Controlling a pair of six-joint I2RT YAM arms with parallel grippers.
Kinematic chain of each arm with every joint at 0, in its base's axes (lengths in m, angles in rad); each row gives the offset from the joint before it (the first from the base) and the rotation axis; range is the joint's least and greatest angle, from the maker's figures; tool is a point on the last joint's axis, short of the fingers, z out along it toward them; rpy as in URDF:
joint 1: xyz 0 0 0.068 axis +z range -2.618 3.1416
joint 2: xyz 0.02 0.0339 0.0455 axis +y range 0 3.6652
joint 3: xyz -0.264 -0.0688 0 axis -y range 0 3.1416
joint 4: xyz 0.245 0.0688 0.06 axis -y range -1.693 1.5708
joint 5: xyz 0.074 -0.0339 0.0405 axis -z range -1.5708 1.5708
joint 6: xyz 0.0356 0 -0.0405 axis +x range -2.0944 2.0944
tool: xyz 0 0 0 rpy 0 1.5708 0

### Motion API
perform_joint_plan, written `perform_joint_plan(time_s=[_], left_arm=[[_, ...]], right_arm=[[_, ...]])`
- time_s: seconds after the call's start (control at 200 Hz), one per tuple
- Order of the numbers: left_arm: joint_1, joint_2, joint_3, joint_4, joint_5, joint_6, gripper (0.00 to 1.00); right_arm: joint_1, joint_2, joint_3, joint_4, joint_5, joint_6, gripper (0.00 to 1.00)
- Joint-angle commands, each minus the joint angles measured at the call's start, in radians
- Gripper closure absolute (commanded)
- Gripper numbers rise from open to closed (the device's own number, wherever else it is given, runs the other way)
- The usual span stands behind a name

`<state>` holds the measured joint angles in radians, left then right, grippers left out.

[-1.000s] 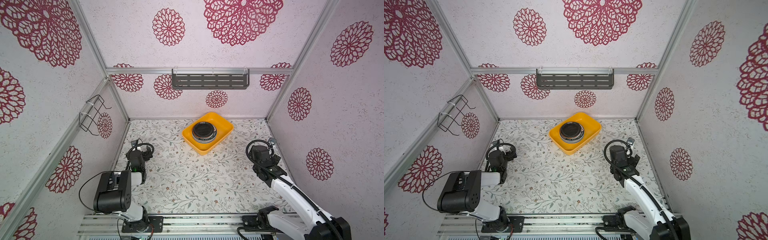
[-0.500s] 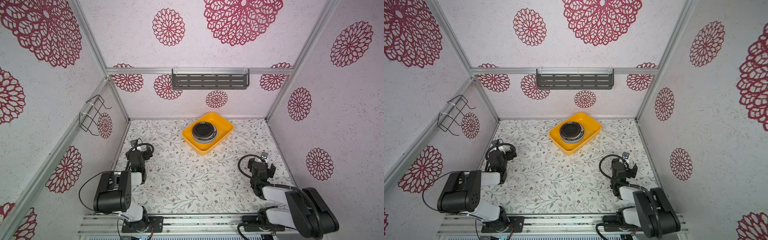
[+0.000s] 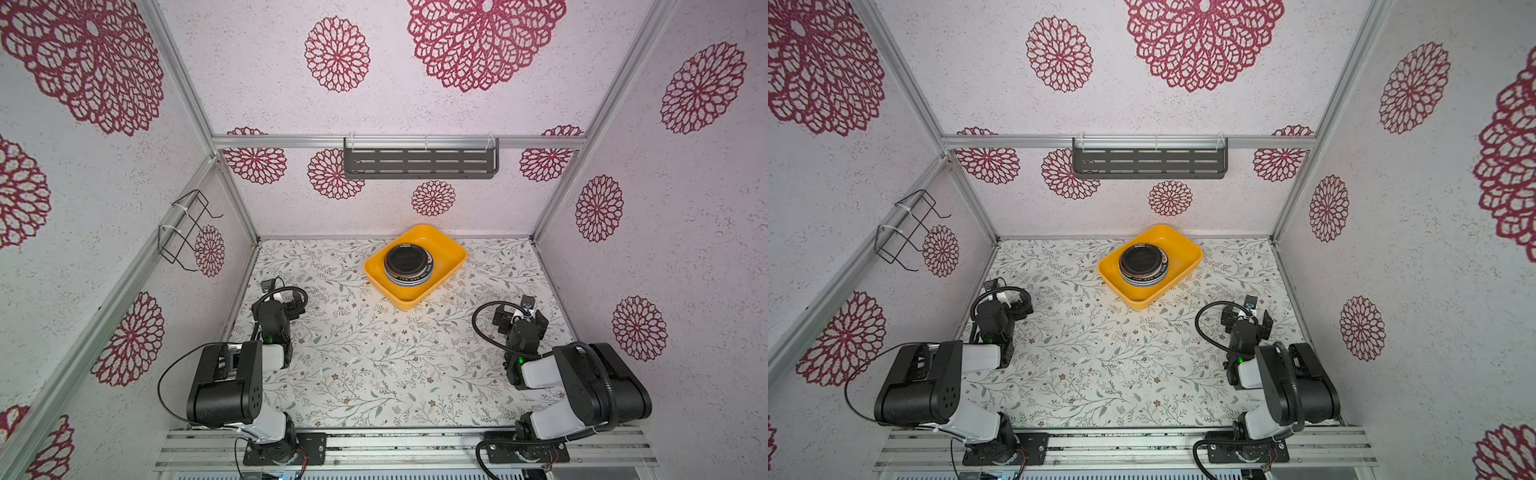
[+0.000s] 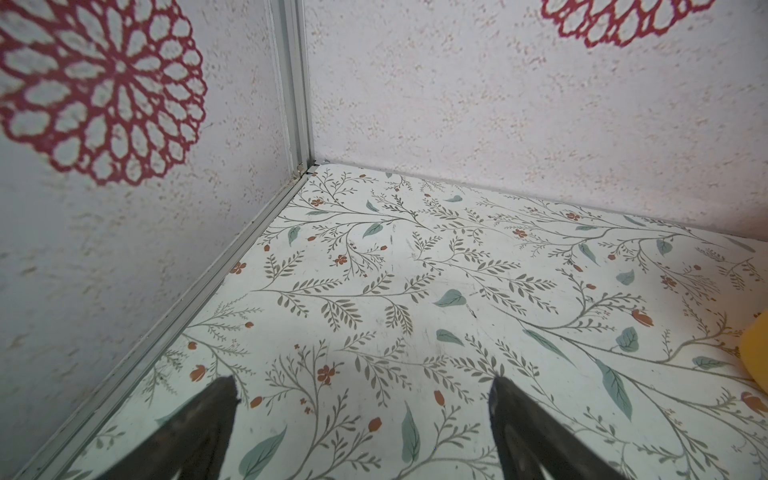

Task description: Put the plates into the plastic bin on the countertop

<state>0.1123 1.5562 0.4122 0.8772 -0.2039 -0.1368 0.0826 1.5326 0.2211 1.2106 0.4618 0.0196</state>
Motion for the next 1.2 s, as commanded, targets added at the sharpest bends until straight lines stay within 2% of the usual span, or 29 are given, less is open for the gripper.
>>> perform_joint_plan(time_s=[0.0, 0.045, 0.085, 0.125, 0.165, 0.2, 0.245, 0.285, 0.425, 1.196], left_arm=[[0.005, 0.005, 0.008, 0.018, 0.0, 0.012, 0.03], [0.006, 0.005, 0.008, 0.02, 0.0, 0.012, 0.03], [0.006, 0.005, 0.008, 0.019, 0.0, 0.012, 0.03], [0.005, 0.007, 0.009, 0.02, 0.0, 0.012, 0.03], [0.006, 0.005, 0.009, 0.018, 0.0, 0.012, 0.03], [0.005, 0.007, 0.01, 0.019, 0.0, 0.012, 0.03], [0.006, 0.005, 0.01, 0.018, 0.0, 0.012, 0.03], [0.005, 0.007, 0.01, 0.018, 0.0, 0.012, 0.03], [0.005, 0.005, 0.011, 0.017, 0.0, 0.012, 0.03], [0.006, 0.005, 0.01, 0.018, 0.0, 0.011, 0.03]], right_arm=[[-0.054, 0.022, 0.008, 0.066, -0.122, 0.045, 0.01], [-0.053, -0.006, 0.028, -0.029, -0.117, 0.063, 0.01], [-0.052, 0.018, 0.018, 0.043, -0.114, 0.046, 0.01], [-0.052, -0.001, 0.03, -0.023, -0.113, 0.06, 0.01], [-0.052, 0.017, 0.021, 0.035, -0.112, 0.048, 0.01], [-0.052, 0.002, 0.029, -0.017, -0.113, 0.06, 0.01], [-0.052, 0.016, 0.022, 0.028, -0.112, 0.05, 0.01], [-0.052, 0.004, 0.029, -0.013, -0.113, 0.057, 0.01], [-0.042, 0.005, 0.001, 0.055, -0.104, 0.039, 0.01], [-0.037, 0.009, 0.026, 0.013, -0.094, 0.042, 0.01]])
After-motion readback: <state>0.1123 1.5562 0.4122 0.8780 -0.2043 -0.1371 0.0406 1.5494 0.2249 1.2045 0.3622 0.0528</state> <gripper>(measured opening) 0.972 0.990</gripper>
